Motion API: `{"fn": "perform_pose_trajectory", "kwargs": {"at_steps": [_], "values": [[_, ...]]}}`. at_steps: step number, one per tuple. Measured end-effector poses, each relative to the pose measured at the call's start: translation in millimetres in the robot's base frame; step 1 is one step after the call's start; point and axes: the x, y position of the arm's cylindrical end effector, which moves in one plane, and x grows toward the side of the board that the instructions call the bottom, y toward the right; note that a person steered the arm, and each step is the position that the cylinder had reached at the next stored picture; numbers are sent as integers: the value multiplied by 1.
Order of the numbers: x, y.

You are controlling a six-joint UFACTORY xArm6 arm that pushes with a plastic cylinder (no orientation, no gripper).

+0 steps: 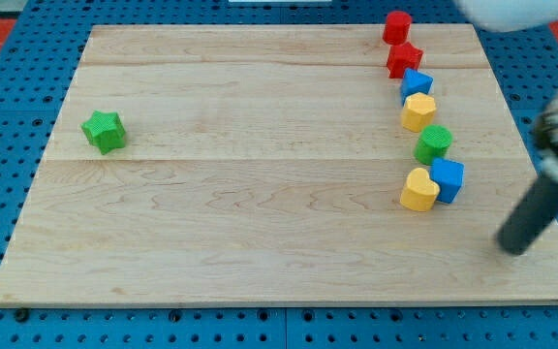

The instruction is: Point your arm at the blue cube

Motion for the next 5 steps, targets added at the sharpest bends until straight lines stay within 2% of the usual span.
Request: {"fn": "perform_pose_trajectory", "kwargs": {"at_steps": [1, 2, 5], "values": [[-35, -3], [-38, -21], [-47, -23]]}}
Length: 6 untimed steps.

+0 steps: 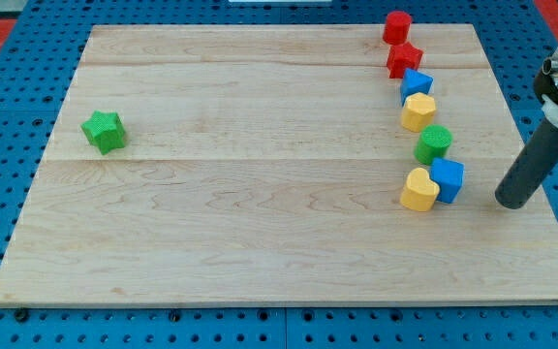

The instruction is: Point your arm at the blue cube

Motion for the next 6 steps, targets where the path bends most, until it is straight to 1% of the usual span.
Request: {"fn": "perform_pose_trajectory", "kwargs": {"at_steps": [4, 5, 6], "values": [[-40, -24], [-51, -19], [-78, -15]]}}
